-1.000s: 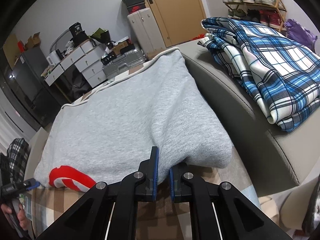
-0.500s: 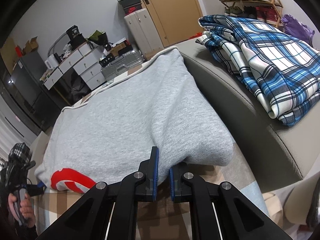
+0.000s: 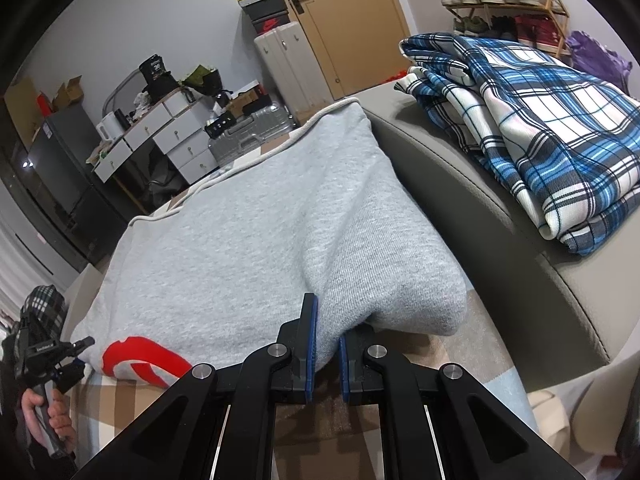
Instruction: Fold large clothes
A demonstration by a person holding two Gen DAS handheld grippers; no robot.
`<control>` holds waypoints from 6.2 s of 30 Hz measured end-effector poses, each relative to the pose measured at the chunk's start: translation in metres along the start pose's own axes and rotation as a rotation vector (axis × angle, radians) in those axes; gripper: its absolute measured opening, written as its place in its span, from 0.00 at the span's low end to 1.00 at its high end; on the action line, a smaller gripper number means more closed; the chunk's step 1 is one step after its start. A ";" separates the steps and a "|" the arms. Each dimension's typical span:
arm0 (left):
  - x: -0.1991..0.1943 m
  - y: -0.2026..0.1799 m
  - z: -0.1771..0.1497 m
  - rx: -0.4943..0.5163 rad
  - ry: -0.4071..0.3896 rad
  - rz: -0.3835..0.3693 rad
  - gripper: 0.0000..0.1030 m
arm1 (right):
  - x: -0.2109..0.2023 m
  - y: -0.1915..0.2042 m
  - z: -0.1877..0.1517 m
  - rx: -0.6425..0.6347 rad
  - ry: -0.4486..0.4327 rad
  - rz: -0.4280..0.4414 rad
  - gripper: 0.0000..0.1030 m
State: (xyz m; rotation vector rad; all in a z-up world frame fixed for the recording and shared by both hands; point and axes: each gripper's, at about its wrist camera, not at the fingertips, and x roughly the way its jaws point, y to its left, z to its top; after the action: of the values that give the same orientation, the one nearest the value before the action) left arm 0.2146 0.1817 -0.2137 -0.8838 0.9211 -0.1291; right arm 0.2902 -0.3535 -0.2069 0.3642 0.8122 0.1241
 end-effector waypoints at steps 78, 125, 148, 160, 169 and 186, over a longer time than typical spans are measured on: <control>0.094 -0.159 -0.066 0.695 0.092 0.230 0.81 | -0.012 0.023 0.026 -0.118 -0.087 -0.194 0.13; 0.055 -0.150 -0.041 0.561 0.339 -0.083 0.67 | -0.058 0.111 0.025 -0.159 -0.243 -0.096 0.12; 0.094 -0.160 -0.056 0.746 0.256 0.145 0.75 | -0.068 0.072 0.012 -0.690 -0.070 -0.137 0.90; 0.096 -0.154 -0.059 0.739 0.232 0.163 0.85 | 0.051 0.062 0.091 -0.413 0.310 0.112 0.10; 0.099 -0.157 -0.060 0.748 0.235 0.177 0.87 | 0.007 -0.048 0.137 -0.059 0.163 -0.202 0.50; 0.097 -0.155 -0.071 0.847 0.222 0.236 0.87 | -0.033 -0.069 -0.015 0.400 0.240 0.311 0.97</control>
State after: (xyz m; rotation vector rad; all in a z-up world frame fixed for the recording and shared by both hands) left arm 0.2629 -0.0066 -0.1863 0.0267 1.0417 -0.3848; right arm 0.2544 -0.4214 -0.2187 0.8662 1.0149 0.3009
